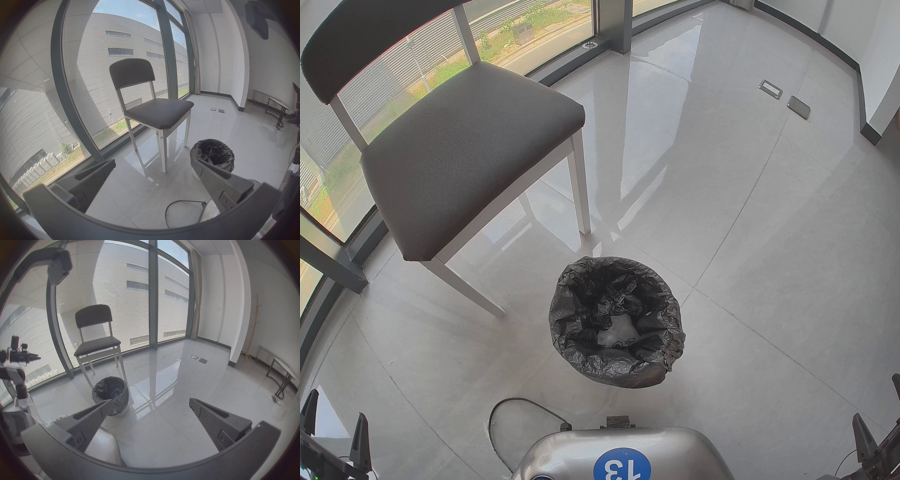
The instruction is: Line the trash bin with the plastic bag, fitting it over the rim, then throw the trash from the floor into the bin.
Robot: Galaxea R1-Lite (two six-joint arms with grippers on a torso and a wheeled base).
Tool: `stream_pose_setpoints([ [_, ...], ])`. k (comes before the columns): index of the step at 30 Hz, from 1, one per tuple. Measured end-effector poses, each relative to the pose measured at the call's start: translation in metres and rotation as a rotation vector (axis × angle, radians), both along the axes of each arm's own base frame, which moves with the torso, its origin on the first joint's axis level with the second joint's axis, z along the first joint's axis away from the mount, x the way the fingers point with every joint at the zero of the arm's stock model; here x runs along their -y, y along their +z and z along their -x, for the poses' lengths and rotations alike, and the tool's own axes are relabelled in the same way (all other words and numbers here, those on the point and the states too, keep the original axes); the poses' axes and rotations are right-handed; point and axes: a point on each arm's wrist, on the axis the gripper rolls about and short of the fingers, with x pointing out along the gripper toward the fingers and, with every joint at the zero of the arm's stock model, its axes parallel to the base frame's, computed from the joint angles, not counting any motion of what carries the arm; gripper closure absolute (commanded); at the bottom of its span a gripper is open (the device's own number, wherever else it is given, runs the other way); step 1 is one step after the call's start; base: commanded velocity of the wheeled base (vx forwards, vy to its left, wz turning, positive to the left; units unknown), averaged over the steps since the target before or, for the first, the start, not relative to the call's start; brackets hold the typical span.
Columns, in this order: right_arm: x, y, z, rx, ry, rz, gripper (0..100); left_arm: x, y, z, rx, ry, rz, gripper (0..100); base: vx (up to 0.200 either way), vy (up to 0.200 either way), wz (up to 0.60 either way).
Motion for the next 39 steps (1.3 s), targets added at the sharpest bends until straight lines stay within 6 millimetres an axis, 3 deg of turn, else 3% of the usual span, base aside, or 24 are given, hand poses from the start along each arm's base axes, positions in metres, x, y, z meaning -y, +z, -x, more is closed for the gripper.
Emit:
stream_pose_setpoints([
  [11, 0.0004, -0.0010, -0.0001, -0.004, -0.020, 0.026, 0, 0.0000, 0.0000, 0.0000, 0.000, -0.001, 0.000, 0, 0.000, 0.000, 0.00],
  [21, 0.0060, 0.0012, -0.0002, 0.013, -0.269, 0.001, 0, 0.0000, 0.0000, 0.0000, 0.000, 0.000, 0.000, 0, 0.000, 0.000, 0.00],
  [31, 0.0012, 0.0014, -0.0002, 0.016, -0.056, 0.020, 0, 0.0000, 0.0000, 0.0000, 0.000, -0.001, 0.000, 0, 0.000, 0.000, 0.00],
  [39, 0.0007, -0.0007, -0.0002, -0.007, -0.031, 0.010, 0, 0.0000, 0.0000, 0.0000, 0.000, -0.001, 0.000, 0, 0.000, 0.000, 0.00],
])
